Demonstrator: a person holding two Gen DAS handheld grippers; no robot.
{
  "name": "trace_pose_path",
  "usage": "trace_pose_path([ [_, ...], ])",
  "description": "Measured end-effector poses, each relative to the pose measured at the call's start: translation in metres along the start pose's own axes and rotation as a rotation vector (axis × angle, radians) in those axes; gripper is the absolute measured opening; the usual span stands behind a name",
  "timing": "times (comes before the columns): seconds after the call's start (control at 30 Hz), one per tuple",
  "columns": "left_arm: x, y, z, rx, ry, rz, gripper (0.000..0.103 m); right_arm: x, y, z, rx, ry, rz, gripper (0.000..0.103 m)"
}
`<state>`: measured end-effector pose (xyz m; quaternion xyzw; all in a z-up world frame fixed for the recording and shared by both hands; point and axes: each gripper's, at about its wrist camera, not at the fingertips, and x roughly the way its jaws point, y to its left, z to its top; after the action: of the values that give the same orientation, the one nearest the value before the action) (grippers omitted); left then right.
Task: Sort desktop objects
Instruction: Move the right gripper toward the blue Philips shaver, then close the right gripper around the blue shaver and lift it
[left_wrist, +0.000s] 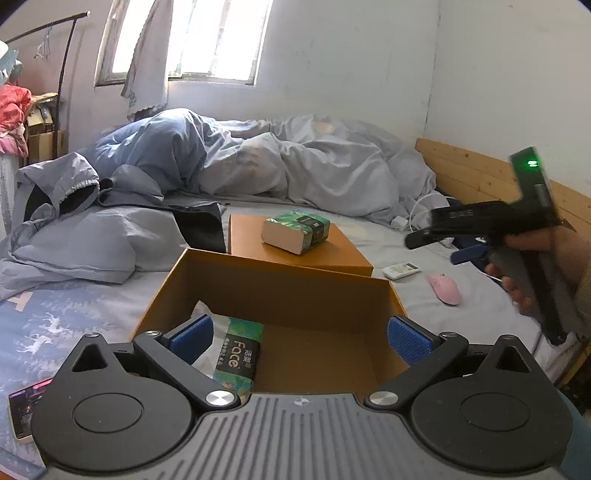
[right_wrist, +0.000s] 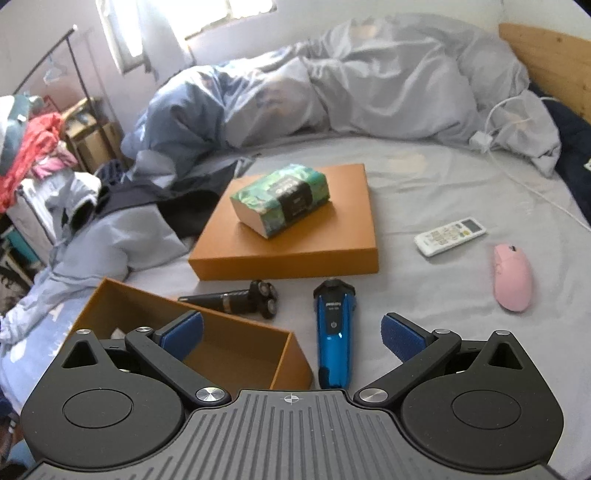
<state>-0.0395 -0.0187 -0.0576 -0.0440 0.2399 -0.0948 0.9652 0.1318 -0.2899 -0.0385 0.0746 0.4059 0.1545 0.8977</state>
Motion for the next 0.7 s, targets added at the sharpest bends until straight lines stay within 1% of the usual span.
trace_pose_path([
  [0.17, 0.008, -0.005, 0.0, -0.001, 0.0, -0.006, 0.103, 0.038, -0.012, 0.024, 0.019, 0.059, 0.022, 0.1],
  [0.2, 0.01, -0.006, 0.0, -0.001, 0.001, -0.008, 0.103, 0.051, -0.019, 0.026, 0.021, 0.076, 0.019, 0.099],
  [0.33, 0.017, -0.009, -0.001, 0.0, 0.008, -0.017, 0.103, 0.083, -0.023, 0.037, 0.022, 0.15, 0.009, 0.095],
  [0.43, 0.022, -0.011, -0.001, -0.007, 0.025, -0.026, 0.103, 0.109, -0.027, 0.037, 0.02, 0.225, 0.003, 0.095],
  [0.53, 0.024, -0.012, -0.002, -0.006, 0.024, -0.029, 0.103, 0.134, -0.03, 0.037, 0.018, 0.3, -0.004, 0.095],
  [0.7, 0.026, -0.011, -0.005, -0.023, 0.04, -0.028, 0.103, 0.161, -0.029, 0.032, 0.007, 0.359, -0.032, 0.093],
])
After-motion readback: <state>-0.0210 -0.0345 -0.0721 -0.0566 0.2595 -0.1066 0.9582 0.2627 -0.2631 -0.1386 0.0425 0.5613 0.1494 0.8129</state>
